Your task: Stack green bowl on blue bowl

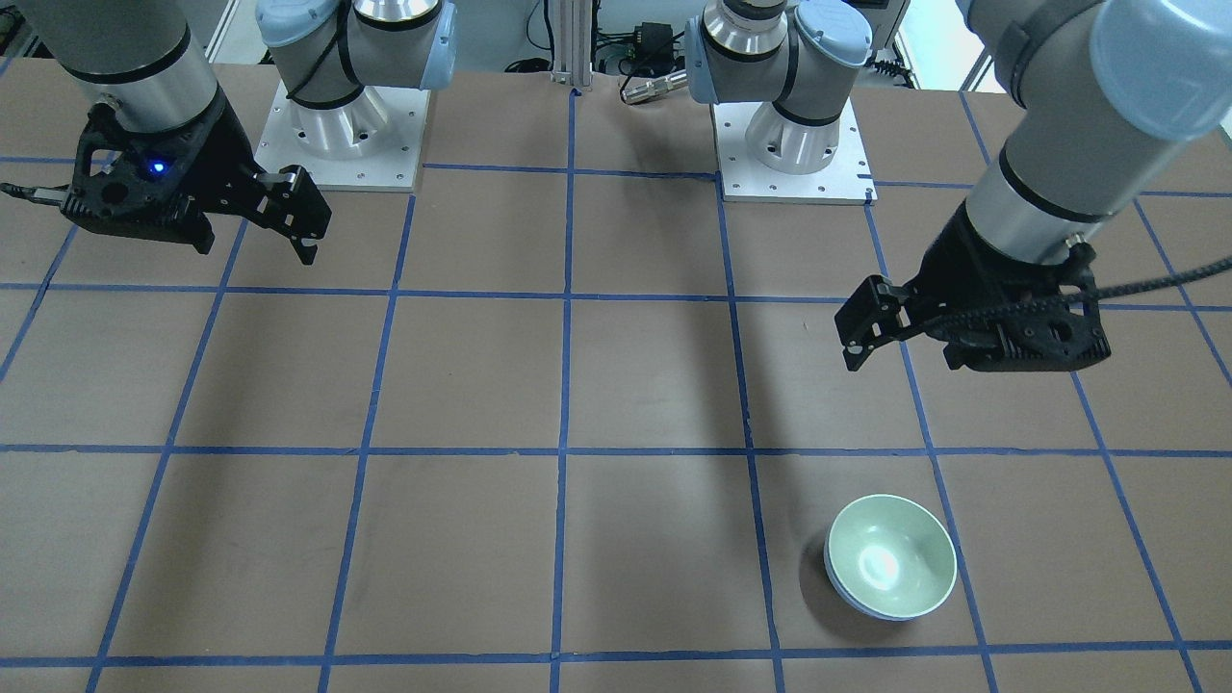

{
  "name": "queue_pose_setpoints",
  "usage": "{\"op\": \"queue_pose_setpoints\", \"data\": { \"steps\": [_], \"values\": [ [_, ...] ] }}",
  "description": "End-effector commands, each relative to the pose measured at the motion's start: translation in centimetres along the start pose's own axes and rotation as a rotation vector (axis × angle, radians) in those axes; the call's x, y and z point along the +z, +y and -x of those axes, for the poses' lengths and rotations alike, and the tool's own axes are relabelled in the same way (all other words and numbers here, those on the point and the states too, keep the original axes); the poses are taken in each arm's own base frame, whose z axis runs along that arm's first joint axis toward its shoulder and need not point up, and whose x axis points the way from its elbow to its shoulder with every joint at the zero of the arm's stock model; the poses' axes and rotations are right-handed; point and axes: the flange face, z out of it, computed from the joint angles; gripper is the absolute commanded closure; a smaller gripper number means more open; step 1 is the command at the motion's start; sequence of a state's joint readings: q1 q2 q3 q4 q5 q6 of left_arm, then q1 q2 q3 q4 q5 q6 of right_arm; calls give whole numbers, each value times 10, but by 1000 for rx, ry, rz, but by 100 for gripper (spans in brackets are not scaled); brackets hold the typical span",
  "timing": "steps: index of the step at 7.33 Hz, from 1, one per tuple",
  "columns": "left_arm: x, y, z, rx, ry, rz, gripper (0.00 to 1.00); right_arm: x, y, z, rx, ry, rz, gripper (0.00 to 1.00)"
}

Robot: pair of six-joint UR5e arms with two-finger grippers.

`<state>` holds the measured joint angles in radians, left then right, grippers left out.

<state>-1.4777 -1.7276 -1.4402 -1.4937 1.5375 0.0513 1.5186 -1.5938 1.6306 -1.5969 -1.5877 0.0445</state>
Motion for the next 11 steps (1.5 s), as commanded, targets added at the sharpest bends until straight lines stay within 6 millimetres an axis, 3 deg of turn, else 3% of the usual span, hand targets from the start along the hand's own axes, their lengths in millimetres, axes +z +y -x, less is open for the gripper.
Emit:
{"op": "queue_pose_setpoints", "data": {
  "steps": [1, 2, 5, 8, 11],
  "values": [
    [-34, 37, -8, 10, -7, -17, 0, 0, 0, 0, 0, 0, 0, 0],
    [-45, 48, -10, 12, -6, -17, 0, 0, 0, 0, 0, 0, 0, 0],
    [-54, 64, -12, 11, -5, -10, 0, 0, 0, 0, 0, 0, 0, 0],
    [-39, 73, -11, 12, -6, 39, 0, 0, 0, 0, 0, 0, 0, 0],
    [-38, 73, -11, 11, -8, 43, 0, 0, 0, 0, 0, 0, 0, 0]
  ]
}}
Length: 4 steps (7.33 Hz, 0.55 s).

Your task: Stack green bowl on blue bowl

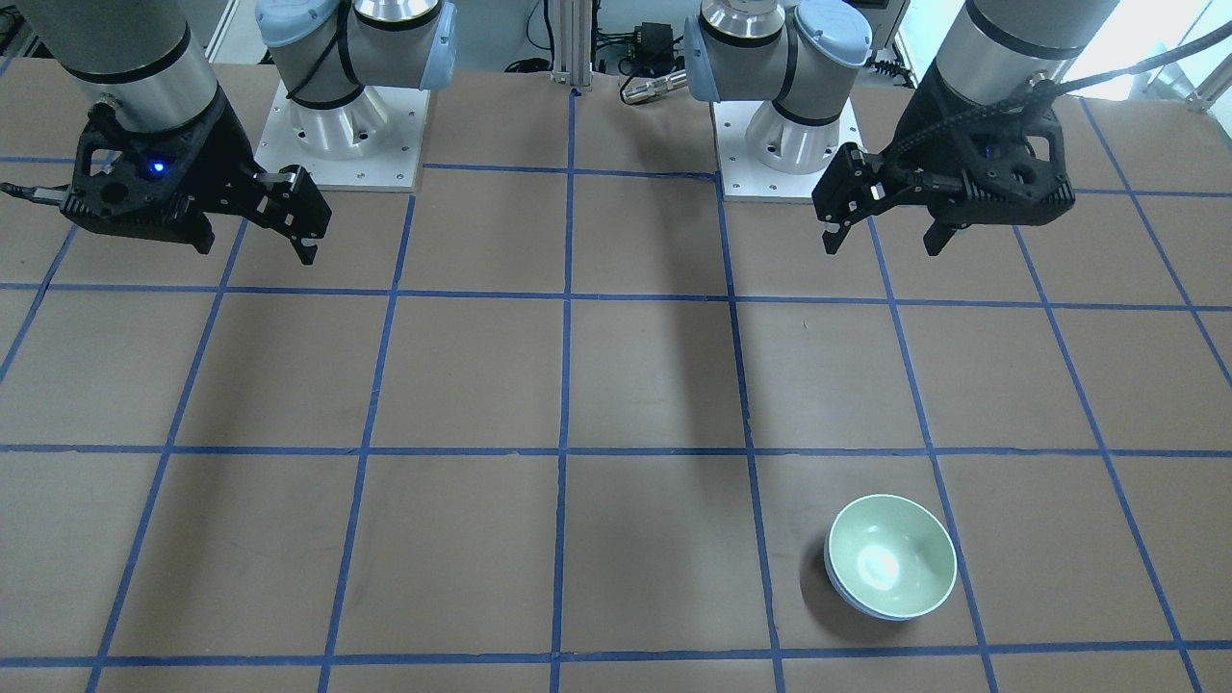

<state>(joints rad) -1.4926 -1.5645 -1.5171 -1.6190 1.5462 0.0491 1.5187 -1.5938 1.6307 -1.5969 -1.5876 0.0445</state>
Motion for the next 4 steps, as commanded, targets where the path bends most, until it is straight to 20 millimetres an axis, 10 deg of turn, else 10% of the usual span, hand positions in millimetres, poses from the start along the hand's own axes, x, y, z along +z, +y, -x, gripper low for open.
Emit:
{"op": "queue_pose_setpoints", "data": {
  "steps": [1, 4],
  "values": [
    [1, 0, 0, 0, 0, 1, 0, 0, 0, 0, 0, 0, 0, 0],
    [-1, 1, 4, 3, -41, 2, 0, 0, 0, 0, 0, 0, 0, 0]
  ]
}}
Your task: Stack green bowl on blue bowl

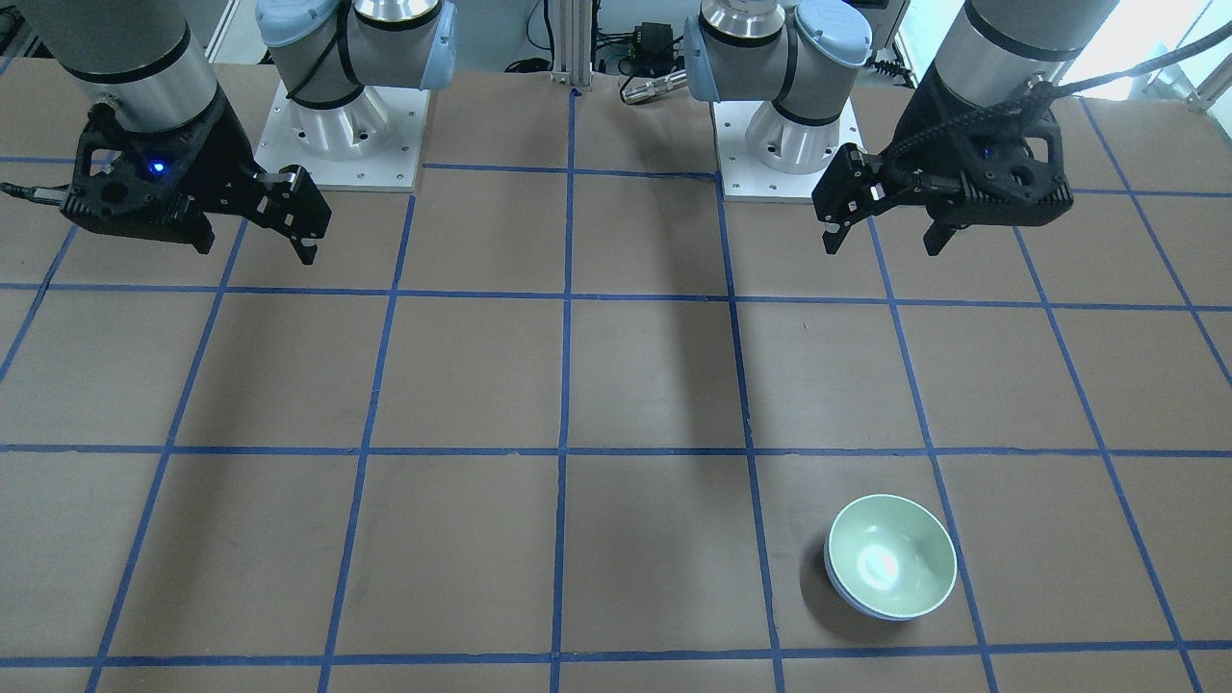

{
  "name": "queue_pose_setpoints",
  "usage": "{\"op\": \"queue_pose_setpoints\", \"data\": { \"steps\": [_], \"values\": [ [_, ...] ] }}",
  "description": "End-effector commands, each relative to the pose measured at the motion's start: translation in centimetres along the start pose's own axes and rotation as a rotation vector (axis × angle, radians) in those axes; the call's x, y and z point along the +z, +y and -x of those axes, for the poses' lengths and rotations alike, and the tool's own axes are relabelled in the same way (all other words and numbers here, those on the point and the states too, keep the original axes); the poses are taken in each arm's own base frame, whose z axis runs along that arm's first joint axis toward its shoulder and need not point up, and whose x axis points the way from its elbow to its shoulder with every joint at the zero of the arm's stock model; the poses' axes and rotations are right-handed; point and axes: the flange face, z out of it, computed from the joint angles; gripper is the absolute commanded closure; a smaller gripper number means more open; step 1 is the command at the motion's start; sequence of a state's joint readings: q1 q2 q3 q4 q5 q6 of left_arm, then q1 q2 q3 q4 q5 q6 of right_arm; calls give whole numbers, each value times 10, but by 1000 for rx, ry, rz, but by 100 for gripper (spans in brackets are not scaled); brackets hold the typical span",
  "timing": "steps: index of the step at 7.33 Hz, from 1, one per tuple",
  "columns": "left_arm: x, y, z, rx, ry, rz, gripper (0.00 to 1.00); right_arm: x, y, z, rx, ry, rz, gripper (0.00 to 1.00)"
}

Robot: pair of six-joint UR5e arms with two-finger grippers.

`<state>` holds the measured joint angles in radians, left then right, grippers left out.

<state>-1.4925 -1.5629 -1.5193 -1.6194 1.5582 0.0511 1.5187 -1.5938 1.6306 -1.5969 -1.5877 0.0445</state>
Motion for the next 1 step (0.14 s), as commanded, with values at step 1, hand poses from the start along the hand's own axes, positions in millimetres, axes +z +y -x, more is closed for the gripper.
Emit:
{"op": "queue_pose_setpoints", "data": {
  "steps": [1],
  "values": [
    [-1, 0, 3, 0, -31, -1, 0, 0, 0, 0, 0, 0, 0, 0]
  ]
}}
